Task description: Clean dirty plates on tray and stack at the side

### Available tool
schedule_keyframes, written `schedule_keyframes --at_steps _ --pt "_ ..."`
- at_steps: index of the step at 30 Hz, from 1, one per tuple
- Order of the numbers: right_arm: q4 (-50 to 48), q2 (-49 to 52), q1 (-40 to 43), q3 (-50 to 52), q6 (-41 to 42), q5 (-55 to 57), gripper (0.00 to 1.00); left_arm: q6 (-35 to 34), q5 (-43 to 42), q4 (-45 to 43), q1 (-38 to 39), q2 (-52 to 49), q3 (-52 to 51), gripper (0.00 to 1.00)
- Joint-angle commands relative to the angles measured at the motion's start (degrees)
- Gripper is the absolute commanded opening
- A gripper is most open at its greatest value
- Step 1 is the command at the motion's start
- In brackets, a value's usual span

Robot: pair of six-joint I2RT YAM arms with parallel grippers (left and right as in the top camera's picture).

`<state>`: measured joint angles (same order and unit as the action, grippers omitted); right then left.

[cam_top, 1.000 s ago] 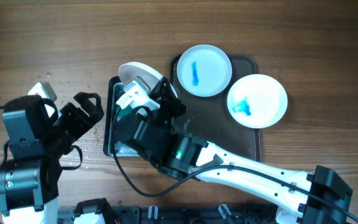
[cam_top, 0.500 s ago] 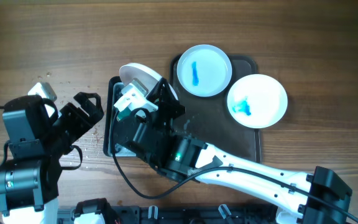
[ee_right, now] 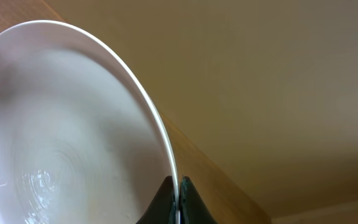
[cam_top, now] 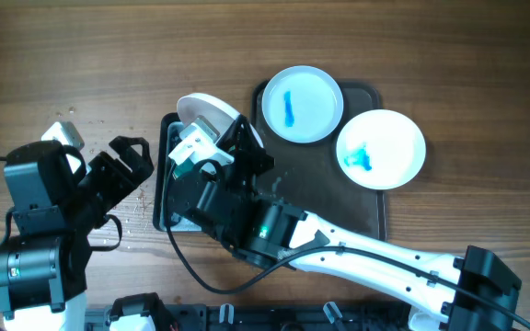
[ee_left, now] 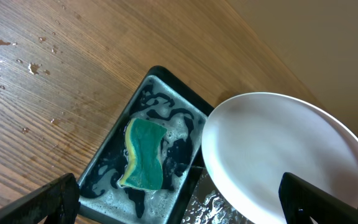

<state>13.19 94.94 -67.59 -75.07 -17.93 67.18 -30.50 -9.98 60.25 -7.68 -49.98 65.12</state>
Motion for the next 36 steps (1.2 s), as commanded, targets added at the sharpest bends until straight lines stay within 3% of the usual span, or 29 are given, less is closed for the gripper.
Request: schedule_keyframes --at_steps 1,26,27,30,34,36 --pt "-0.5 0.1 -0.3 -1.1 0.2 1.8 0.04 0.5 -0.9 0.0 -0.5 0.1 0.8 1.00" --pt "-0.7 0.1 -0.3 -1.1 -0.4 1.9 0.04 0.5 -0.9 0.0 -0.5 0.1 0.8 1.00" --pt "-1.1 0.1 0.1 -1.1 -3.2 3.0 0.04 0.5 -0.9 0.0 -0.5 0.1 0.8 1.00" --pt "-4.4 0.1 0.9 -1.1 -1.2 3.2 0.04 0.5 -0.9 0.0 -0.5 0.1 0.8 1.00" --pt "-5.8 0.1 -0.2 -1.0 -10.8 4.0 0.04 0.5 -0.9 0.0 -0.5 0.1 0.8 1.00" --pt "-8.8 0.1 0.7 -1.0 -4.9 6.5 0.04 0.5 -0.9 0.0 -0.5 0.1 0.8 1.00"
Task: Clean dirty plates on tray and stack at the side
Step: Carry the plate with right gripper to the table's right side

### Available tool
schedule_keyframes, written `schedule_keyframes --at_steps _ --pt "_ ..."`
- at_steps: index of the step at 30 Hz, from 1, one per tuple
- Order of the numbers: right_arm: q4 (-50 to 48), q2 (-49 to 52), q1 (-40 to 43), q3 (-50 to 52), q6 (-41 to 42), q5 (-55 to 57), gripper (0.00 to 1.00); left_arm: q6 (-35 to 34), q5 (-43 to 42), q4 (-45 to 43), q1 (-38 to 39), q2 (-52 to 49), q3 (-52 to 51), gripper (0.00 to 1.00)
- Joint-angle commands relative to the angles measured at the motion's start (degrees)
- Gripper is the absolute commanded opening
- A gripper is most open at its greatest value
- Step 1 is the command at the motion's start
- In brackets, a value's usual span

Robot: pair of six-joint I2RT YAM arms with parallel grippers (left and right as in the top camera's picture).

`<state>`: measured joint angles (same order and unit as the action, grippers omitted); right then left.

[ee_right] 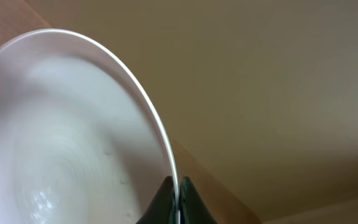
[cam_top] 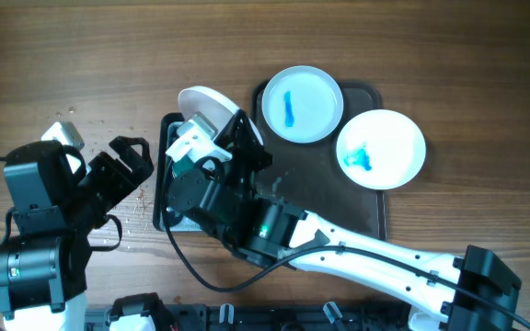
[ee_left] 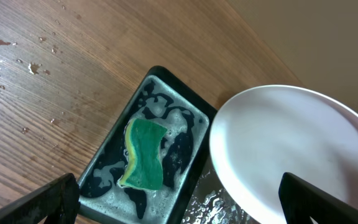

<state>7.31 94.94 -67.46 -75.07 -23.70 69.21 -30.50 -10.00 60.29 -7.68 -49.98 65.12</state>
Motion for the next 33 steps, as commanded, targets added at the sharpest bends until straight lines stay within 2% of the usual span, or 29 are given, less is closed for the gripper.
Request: schedule_keyframes --at_steps 1,4,7,10,13,15,17,20,23,25,28,30,33 --pt "-3.0 0.1 -0.1 -1.0 1.6 3.6 0.04 0.5 -0.9 0.0 -0.5 0.1 0.8 1.00" --pt "-3.5 0.1 -1.4 -1.0 -5.4 2.8 0.04 0.5 -0.9 0.0 -0.5 0.1 0.8 1.00" --pt "-7.3 0.1 -0.3 -1.0 0.7 3.7 0.04 0.5 -0.9 0.0 -0.5 0.1 0.8 1.00" --pt "-6.0 0.1 -1.2 -1.0 -0.2 2.6 0.04 0.5 -0.9 0.0 -0.5 0.1 0.8 1.00" --pt "-0.8 0.1 2.2 -1.0 14.2 4.9 0.04 0.5 -0.9 0.0 -0.5 0.1 0.8 1.00" --pt "5.4 0.1 5.2 -1.0 25.2 1.5 0.04 0.5 -0.9 0.0 -0.5 0.1 0.8 1.00" --pt "13.1 0.1 10.0 -1.0 35.7 -12.6 0.04 0.5 -0.9 0.0 -0.5 0.1 0.8 1.00" --pt "21.6 0.0 20.0 -1.0 46.8 -44.3 0.04 0.5 -0.9 0.0 -0.5 0.1 0.8 1.00" --pt "24.1 -2.1 31.4 -1.0 47.8 -74.4 0.04 0.5 -0.9 0.0 -0.5 0.1 0.8 1.00" --pt "24.7 -4.7 39.0 -1.0 47.9 -86.2 0.04 0.5 -0.9 0.0 -0.5 0.1 0.8 1.00" --pt "26.6 -9.2 51.1 -1.0 50.5 -92.8 0.04 0.5 -0.9 0.0 -0.5 0.1 0.8 1.00" --pt "30.5 -12.6 63.2 -1.0 52.8 -92.6 0.04 0.5 -0.9 0.0 -0.5 0.1 0.8 1.00" --pt "35.4 -13.7 75.3 -1.0 52.8 -88.9 0.04 0.5 -0.9 0.0 -0.5 0.1 0.8 1.00"
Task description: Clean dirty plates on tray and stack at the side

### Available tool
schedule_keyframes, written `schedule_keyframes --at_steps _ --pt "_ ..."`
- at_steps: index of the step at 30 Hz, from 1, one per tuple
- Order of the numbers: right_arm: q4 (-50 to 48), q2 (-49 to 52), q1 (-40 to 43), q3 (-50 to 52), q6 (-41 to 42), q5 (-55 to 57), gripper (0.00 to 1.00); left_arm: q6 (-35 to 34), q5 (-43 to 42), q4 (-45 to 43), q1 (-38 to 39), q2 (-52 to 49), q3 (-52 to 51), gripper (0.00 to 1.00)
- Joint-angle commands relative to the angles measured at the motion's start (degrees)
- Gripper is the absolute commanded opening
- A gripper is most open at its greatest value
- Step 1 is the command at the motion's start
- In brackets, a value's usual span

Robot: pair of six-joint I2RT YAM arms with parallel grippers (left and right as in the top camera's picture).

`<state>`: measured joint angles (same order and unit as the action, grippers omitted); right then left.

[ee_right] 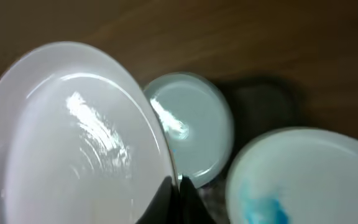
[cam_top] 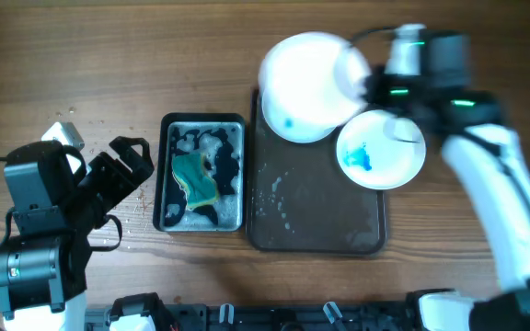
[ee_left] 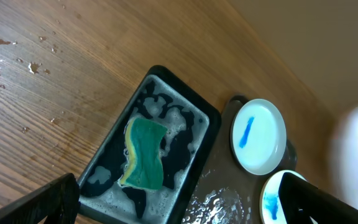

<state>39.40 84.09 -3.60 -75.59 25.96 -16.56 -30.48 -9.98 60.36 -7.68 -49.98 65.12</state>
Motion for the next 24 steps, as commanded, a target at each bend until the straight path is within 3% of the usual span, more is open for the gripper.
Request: schedule_keyframes --at_steps 1,5,11,24 --pt "5.8 -2.7 16.4 -0.5 3.2 0.3 0.04 0.5 -0.9 -0.1 -0.5 0.1 0.8 1.00" --pt "11.7 -0.3 28.4 -0.4 3.2 14.6 0.04 0.5 -0.9 -0.1 -0.5 0.1 0.8 1.00" --pt "14.3 6.6 36.1 -0.4 3.1 27.0 0.04 0.5 -0.9 -0.1 -0.5 0.1 0.8 1.00" --pt "17.2 19.2 34.5 5.4 0.7 23.6 0.04 0.5 -0.9 -0.1 -0.5 0.1 0.8 1.00"
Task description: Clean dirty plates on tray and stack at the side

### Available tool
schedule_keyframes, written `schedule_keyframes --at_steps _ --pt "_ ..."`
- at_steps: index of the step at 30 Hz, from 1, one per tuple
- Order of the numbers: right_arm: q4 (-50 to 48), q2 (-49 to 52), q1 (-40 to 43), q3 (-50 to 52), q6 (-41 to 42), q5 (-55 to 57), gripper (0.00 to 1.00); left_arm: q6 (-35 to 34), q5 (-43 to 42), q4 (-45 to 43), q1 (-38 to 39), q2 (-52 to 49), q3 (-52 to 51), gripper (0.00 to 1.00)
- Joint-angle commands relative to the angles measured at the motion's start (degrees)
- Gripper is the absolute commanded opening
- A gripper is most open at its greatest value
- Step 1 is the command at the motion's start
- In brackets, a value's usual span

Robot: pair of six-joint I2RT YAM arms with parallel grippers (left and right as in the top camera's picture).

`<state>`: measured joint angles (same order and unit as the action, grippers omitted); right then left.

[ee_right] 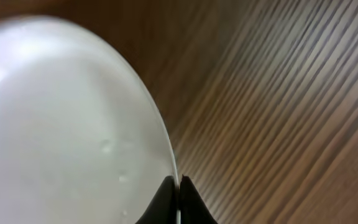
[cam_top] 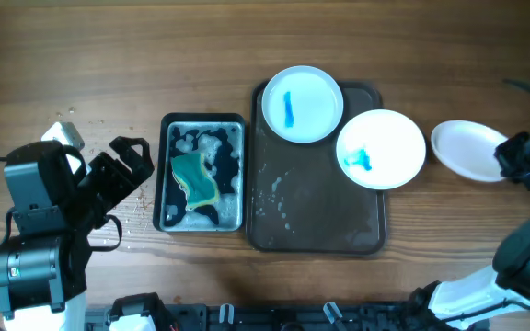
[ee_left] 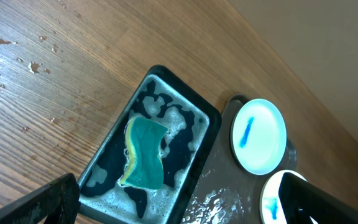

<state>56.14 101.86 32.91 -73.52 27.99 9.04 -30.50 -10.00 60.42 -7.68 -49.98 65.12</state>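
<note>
My right gripper (cam_top: 513,158) is shut on the rim of a clean white plate (cam_top: 466,150), held low over the wood right of the dark tray (cam_top: 316,230). Up close the plate (ee_right: 67,124) fills the left of the right wrist view, with the fingertips (ee_right: 178,185) pinching its edge. Two dirty plates sit on the tray: one with a blue streak (cam_top: 302,104) and one with a blue smear (cam_top: 381,148). My left gripper (ee_left: 179,202) stands open over the table's left side, nothing between its fingers. The streaked plate (ee_left: 258,136) also shows there.
A black basin (cam_top: 201,172) of soapy water holds a green and yellow sponge (cam_top: 194,180), left of the tray. Water drops (cam_top: 132,207) lie on the wood by the left arm. Suds wet the tray's floor.
My right arm has carried the clean plate from above the streaked plate at the tray's far end to the bare wood right of the tray. The left arm has not moved.
At first my right gripper held the plate tilted over the basin, at its far end. Then it held it above the tray's far plate, and now low over the table to the right. The left gripper stayed open and still throughout.
</note>
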Motion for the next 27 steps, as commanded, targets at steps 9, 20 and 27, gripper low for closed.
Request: schedule_keyframes --at_steps 9,20,27 --pt "4.1 0.2 -10.8 5.6 -4.5 -2.6 0.14 0.5 -0.9 -0.1 -0.5 0.1 0.8 1.00" --pt "1.5 -16.0 -13.2 5.6 -20.8 -23.7 0.49 0.5 -0.9 -0.1 -0.5 0.1 0.8 1.00" --pt "-0.7 -15.3 -17.1 9.4 -24.7 -29.4 0.53 0.5 -0.9 -0.1 -0.5 0.1 0.8 1.00"
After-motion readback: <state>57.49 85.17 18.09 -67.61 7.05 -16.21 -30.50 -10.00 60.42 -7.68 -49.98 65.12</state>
